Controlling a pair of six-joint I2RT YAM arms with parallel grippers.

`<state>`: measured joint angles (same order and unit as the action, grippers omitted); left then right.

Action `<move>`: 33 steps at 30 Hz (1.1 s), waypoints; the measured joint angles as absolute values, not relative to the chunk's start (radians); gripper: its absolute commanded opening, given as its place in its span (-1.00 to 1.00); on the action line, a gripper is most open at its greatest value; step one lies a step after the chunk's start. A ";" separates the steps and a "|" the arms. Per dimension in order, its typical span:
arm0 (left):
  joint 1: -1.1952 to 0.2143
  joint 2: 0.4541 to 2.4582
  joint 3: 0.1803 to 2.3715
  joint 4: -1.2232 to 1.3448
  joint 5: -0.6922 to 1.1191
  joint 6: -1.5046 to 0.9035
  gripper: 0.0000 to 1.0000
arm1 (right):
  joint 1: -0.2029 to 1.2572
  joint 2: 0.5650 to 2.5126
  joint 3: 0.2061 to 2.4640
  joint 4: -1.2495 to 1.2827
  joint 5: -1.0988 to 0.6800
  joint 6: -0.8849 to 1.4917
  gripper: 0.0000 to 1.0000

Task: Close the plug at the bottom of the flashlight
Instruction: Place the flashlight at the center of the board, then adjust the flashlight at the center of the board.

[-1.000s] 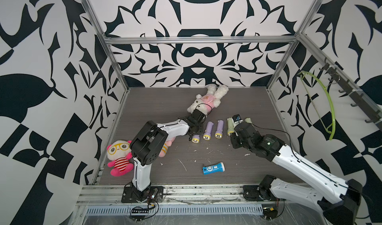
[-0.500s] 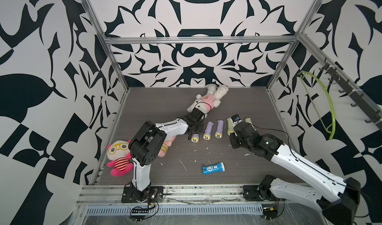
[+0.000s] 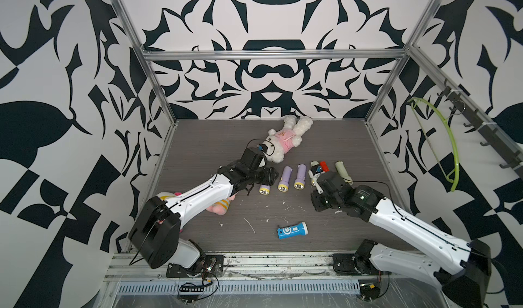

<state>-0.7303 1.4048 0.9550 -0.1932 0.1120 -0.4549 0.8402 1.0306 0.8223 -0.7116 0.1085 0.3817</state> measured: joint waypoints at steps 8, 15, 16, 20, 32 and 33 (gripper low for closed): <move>-0.725 1.082 0.792 -0.150 0.126 -0.498 0.28 | 1.307 1.139 0.816 -0.731 0.104 0.461 -0.82; -0.719 0.905 0.754 -0.151 0.023 -0.522 0.30 | 1.485 1.335 0.841 -0.728 0.147 0.545 -0.81; -0.718 0.889 0.744 -0.152 0.014 -0.525 0.30 | 1.488 1.356 0.842 -0.725 0.152 0.553 -0.81; -0.717 0.851 0.711 -0.163 -0.012 -0.539 0.31 | 1.487 1.398 0.842 -0.699 0.174 0.569 -0.77; -0.717 0.802 0.673 -0.183 -0.035 -0.574 0.34 | 1.441 1.495 0.846 -0.603 0.180 0.556 -0.74; -0.717 0.802 0.670 -0.183 -0.035 -0.576 0.34 | 1.426 1.500 0.846 -0.595 0.175 0.551 -0.73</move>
<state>-0.7174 0.8024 0.6704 -0.1833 -0.0345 -0.5762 1.4258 1.5002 0.8455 -0.5953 0.1749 0.5510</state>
